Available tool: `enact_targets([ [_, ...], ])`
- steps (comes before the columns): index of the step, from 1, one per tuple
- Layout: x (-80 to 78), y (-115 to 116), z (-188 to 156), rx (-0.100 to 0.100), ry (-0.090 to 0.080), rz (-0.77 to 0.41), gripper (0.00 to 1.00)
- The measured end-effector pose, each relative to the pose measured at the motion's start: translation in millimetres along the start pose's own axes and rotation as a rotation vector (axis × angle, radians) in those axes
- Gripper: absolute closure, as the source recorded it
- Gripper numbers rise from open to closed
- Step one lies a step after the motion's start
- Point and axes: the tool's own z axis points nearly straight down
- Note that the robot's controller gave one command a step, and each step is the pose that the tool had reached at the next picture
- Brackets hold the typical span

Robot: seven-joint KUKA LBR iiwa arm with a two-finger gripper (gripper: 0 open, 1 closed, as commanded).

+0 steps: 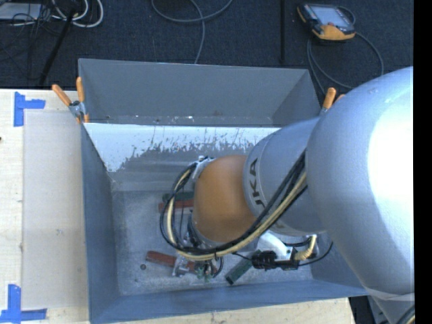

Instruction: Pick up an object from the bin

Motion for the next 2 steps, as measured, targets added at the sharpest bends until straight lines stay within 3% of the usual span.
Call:
enact_targets([
  [2,-0.2,0,-42,-0.002,-0.003,0.000,1.00],
])
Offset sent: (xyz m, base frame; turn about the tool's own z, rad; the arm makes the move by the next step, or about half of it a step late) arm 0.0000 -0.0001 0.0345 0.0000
